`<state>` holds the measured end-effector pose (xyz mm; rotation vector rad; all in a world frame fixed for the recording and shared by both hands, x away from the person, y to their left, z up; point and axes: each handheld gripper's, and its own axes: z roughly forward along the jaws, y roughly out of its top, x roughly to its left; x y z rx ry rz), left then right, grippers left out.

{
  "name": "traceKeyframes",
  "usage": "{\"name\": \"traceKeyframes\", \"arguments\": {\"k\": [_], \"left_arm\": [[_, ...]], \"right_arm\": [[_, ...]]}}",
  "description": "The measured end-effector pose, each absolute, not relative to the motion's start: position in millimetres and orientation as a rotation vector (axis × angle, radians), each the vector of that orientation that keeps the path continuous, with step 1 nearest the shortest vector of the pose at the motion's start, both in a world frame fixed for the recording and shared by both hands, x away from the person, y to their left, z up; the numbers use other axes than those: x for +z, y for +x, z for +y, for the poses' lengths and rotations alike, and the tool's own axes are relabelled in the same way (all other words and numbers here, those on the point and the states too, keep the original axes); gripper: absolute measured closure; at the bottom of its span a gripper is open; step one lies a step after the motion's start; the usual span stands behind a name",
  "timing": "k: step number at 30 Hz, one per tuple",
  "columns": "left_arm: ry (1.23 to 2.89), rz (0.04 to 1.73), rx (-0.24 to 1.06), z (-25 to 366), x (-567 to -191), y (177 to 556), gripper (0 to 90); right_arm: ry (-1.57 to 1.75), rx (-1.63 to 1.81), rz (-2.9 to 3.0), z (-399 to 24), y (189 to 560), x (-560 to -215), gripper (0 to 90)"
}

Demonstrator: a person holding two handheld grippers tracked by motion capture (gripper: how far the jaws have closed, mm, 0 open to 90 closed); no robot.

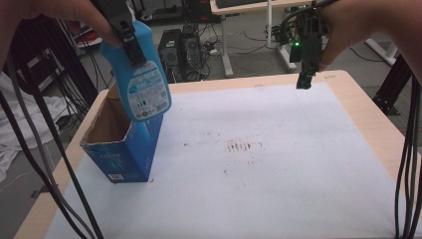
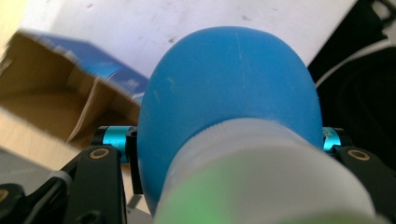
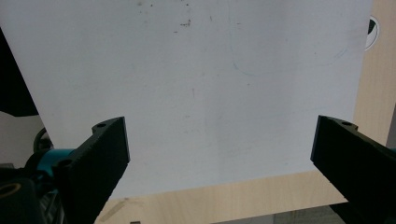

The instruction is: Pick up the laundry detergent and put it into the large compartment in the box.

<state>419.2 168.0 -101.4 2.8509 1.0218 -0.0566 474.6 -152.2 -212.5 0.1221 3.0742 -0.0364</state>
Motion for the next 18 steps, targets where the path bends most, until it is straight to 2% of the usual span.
{"name": "traceKeyframes", "arguments": {"k": [8,18], "left_arm": [[2.750,1.306,-0.004,213,-100,428,40.0],[2.670,1.517,0.005,243,-112,435,40.0]], "right_arm": [[0.104,-0.006,3.071,-149,476,-211,3.4],[0.126,-0.004,3.069,-152,478,-211,3.4]]}}
